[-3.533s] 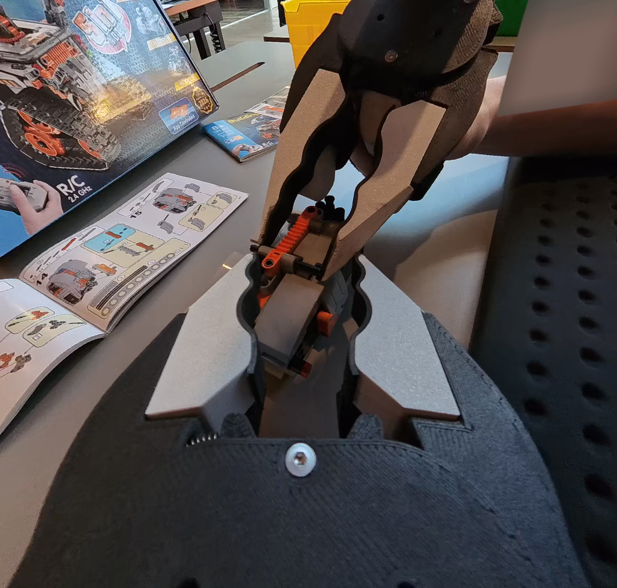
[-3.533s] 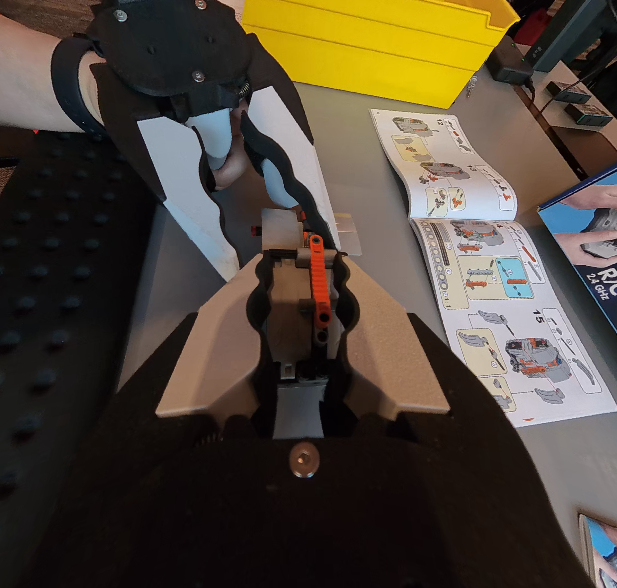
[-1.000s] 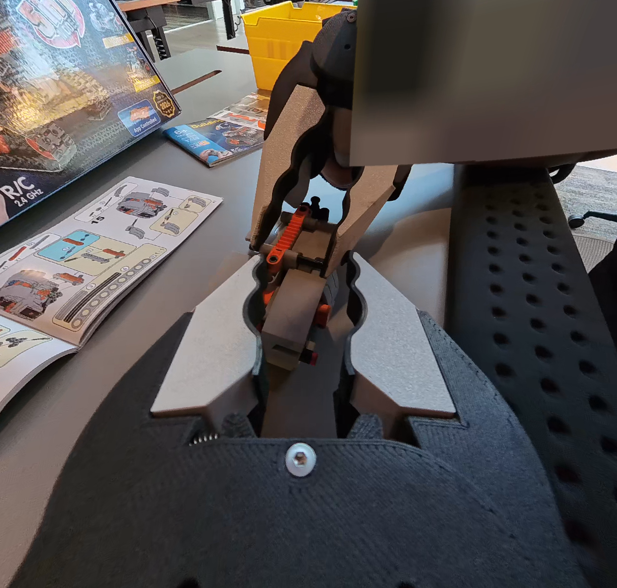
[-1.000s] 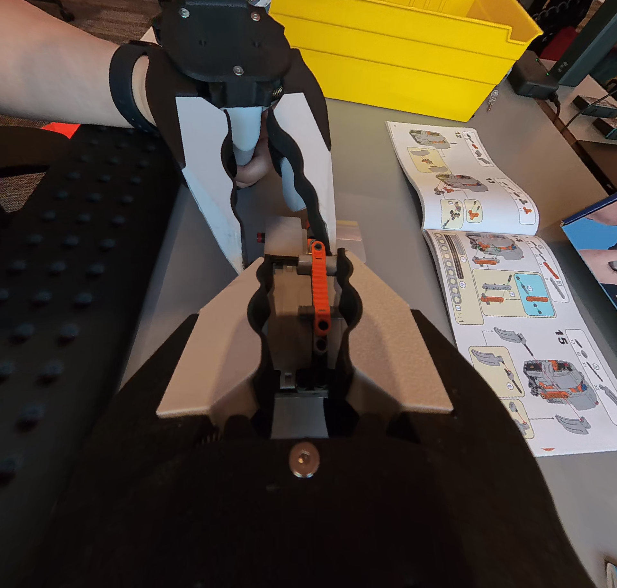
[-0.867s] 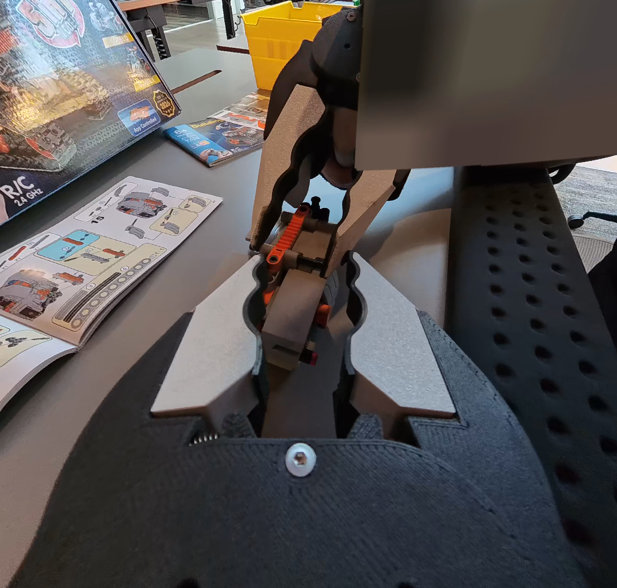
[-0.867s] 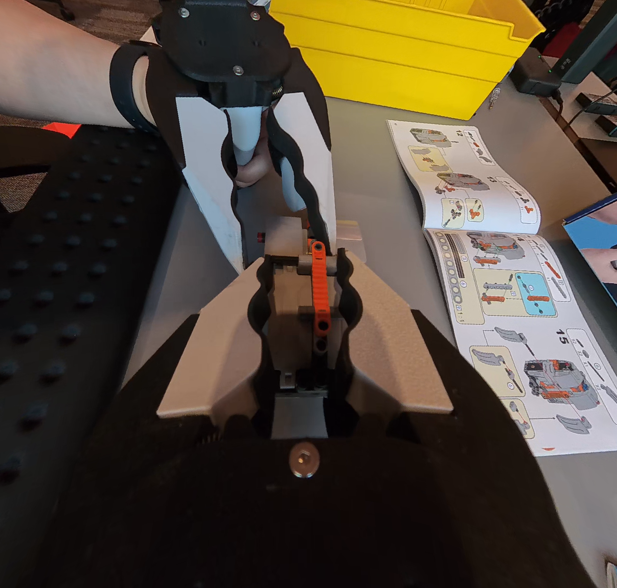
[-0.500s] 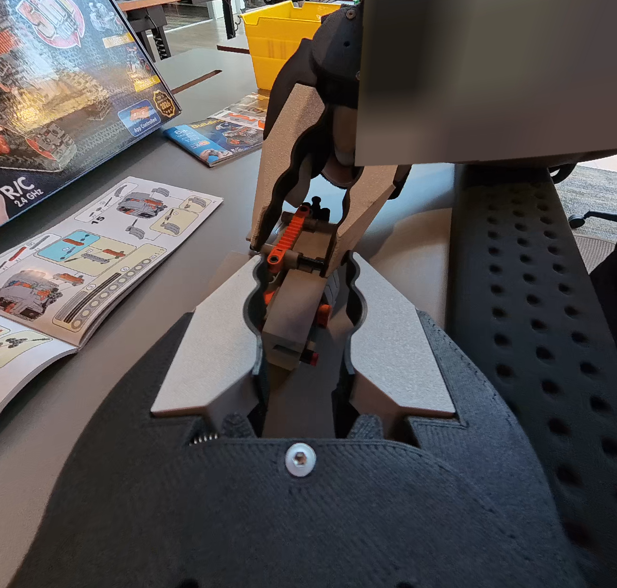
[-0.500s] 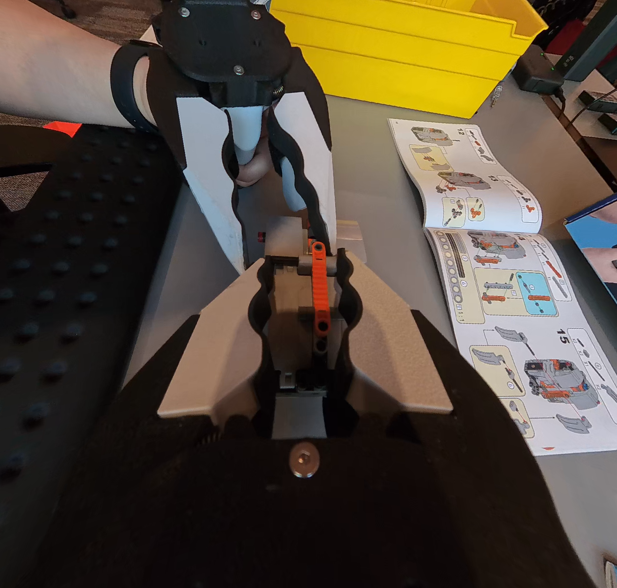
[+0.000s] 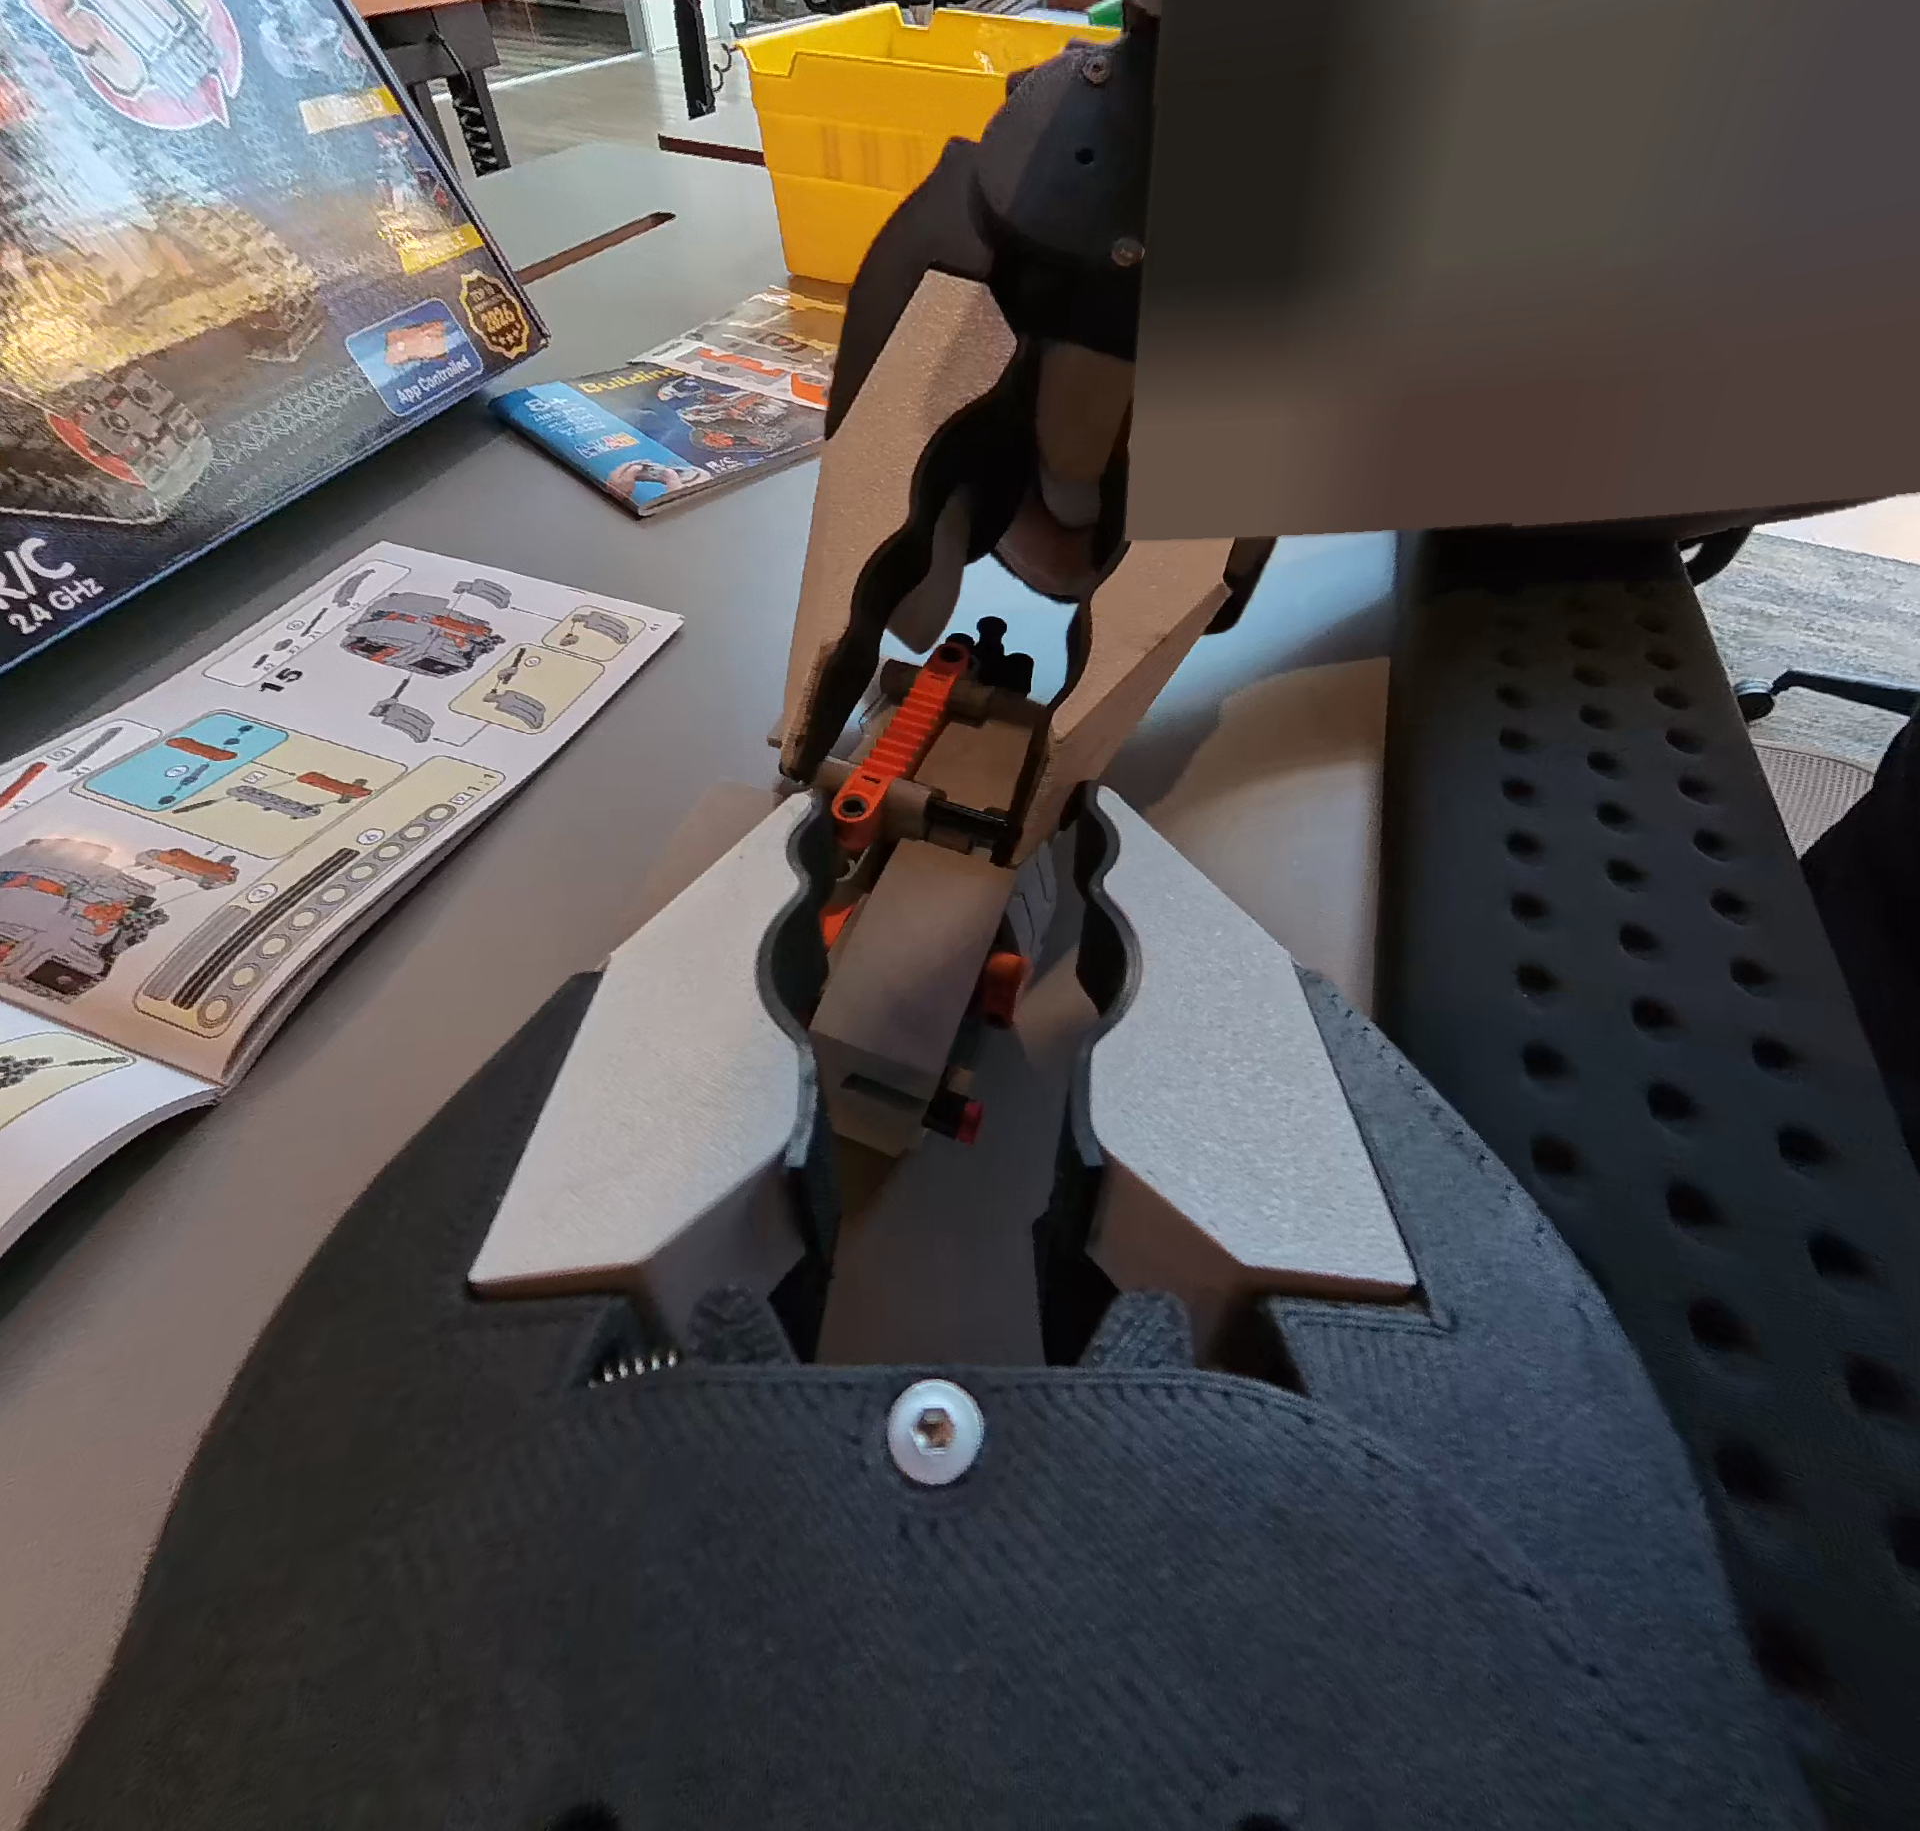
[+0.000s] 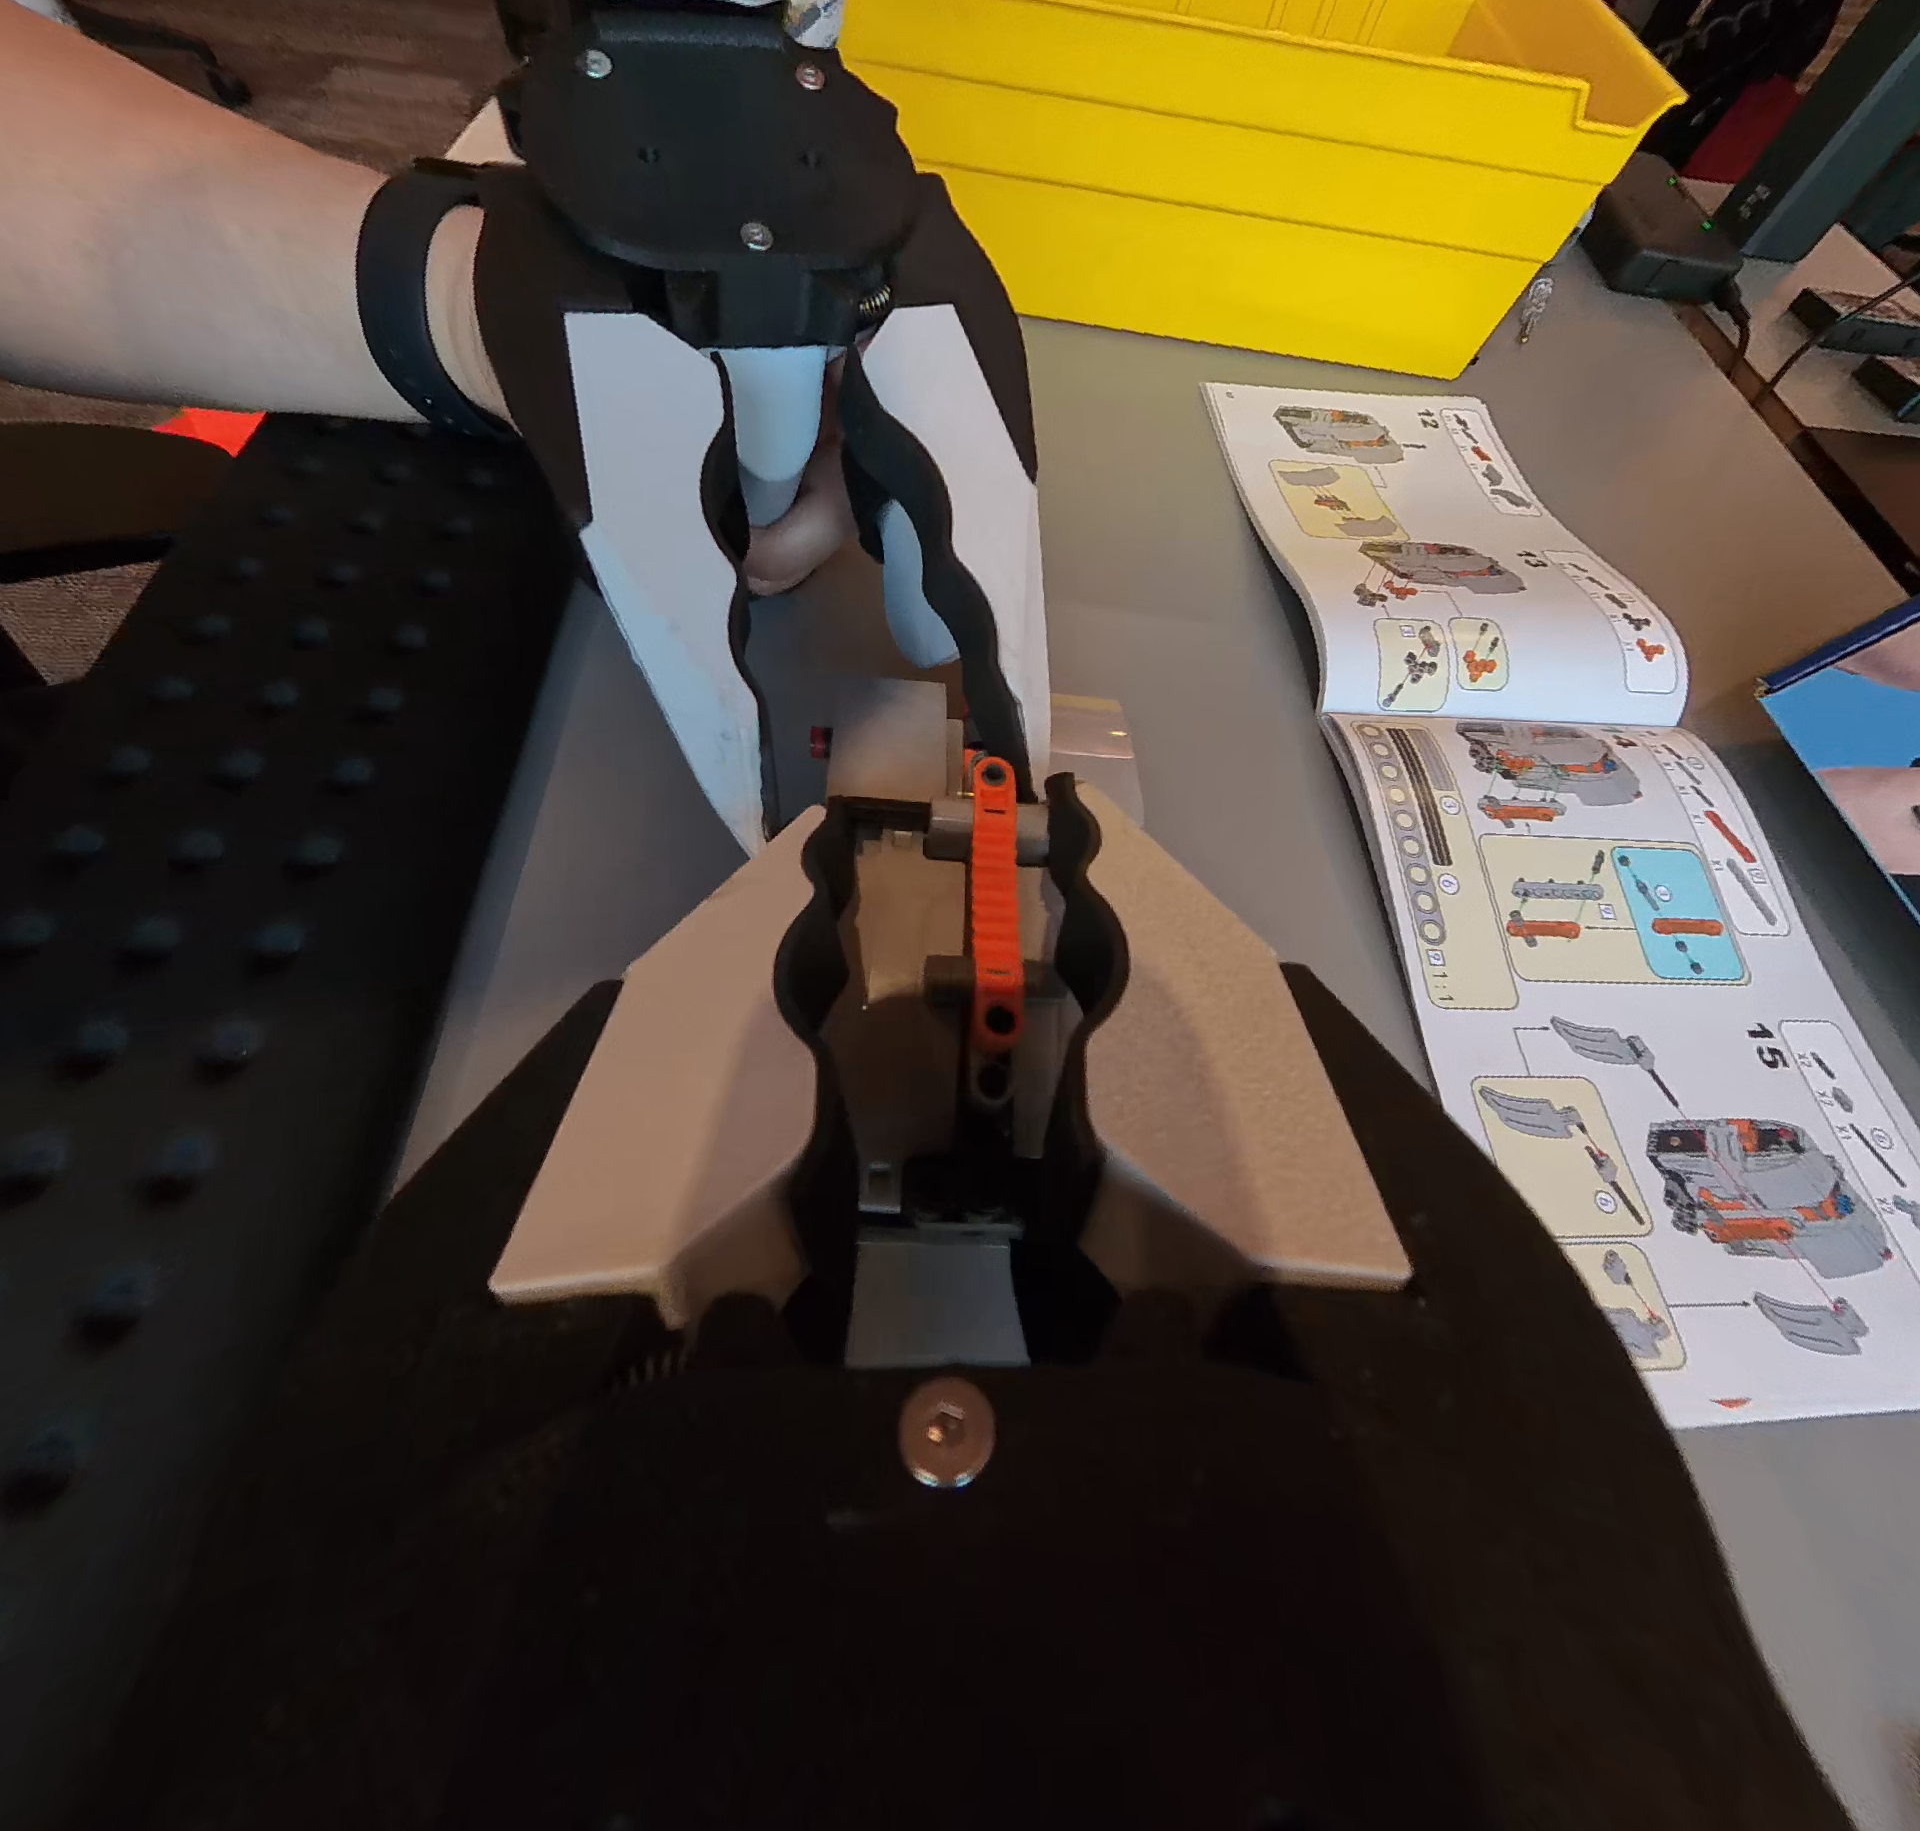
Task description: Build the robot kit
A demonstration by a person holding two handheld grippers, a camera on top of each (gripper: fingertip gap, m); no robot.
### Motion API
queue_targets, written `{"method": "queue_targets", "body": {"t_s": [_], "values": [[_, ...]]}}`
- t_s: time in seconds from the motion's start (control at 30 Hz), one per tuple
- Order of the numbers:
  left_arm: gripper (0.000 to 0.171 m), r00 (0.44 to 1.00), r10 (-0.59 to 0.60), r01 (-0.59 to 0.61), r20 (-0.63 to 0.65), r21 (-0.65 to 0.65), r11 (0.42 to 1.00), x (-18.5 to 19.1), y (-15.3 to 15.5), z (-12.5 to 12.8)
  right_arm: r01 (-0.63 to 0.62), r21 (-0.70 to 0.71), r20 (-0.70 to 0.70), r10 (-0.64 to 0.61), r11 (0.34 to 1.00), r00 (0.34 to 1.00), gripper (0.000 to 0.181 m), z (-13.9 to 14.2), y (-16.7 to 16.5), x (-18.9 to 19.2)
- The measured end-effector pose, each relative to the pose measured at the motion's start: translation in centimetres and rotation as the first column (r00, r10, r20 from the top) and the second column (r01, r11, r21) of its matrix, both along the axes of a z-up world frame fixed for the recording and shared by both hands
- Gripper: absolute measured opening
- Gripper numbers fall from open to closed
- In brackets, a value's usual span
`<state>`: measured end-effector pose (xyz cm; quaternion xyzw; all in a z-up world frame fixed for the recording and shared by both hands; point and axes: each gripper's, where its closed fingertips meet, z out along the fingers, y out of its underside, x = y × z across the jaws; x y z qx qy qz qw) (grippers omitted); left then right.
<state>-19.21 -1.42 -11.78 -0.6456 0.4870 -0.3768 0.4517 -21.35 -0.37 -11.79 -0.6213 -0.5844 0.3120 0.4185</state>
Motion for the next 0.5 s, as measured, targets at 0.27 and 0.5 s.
{"method": "queue_targets", "body": {"t_s": [0.27, 0.5], "values": [[0.047, 1.000, -0.021, 0.021, 0.022, -0.012, 1.000, 0.0, -0.3, 0.3, -0.035, -0.028, -0.060, 0.033, 0.999, 0.998, 0.038, 0.3, -0.1, 0.2], [0.056, 0.993, 0.008, -0.003, 0.119, -0.037, 0.999, -1.2, 0.3, 1.7, -0.049, -0.256, -0.439, -0.071, 0.965, 0.896, 0.056, 6.7, 1.7, 2.5]]}}
